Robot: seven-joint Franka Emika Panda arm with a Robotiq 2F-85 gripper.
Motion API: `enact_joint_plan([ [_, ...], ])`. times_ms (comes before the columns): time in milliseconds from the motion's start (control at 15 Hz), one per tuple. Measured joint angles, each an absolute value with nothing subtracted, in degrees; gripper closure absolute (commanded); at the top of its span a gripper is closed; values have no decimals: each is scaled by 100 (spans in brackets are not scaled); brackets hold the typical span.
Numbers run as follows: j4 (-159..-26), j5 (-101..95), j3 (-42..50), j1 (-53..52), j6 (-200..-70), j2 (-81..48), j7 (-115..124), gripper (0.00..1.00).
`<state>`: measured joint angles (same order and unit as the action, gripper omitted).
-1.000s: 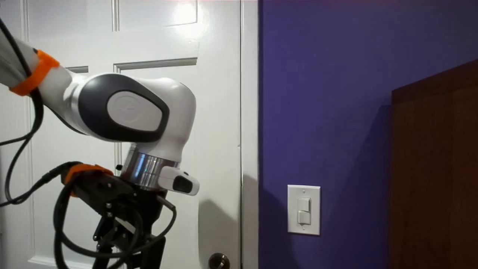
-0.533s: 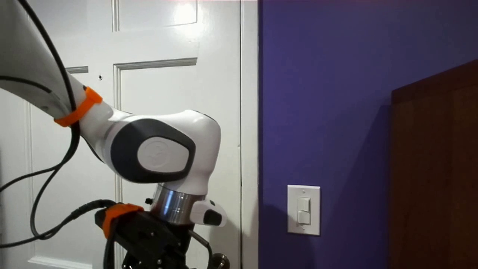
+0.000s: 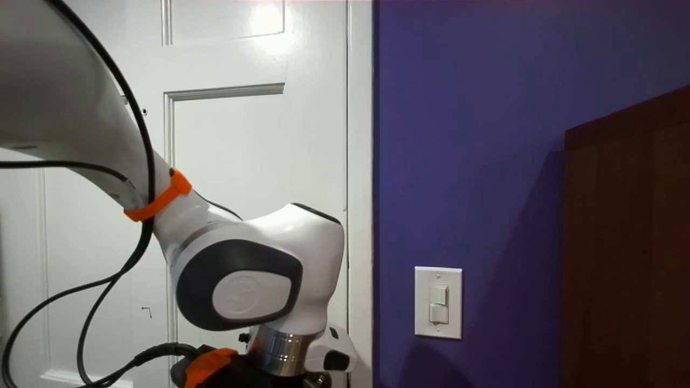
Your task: Turn the knob on the door
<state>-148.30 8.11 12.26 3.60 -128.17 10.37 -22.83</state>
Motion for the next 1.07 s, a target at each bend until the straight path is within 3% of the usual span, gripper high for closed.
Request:
enact_joint_plan([
  [667,-14828,764,1205,366,-12873,1029,-2248,0],
  [1067,-14834,639,1098,362,-14195,342,-2414,0],
])
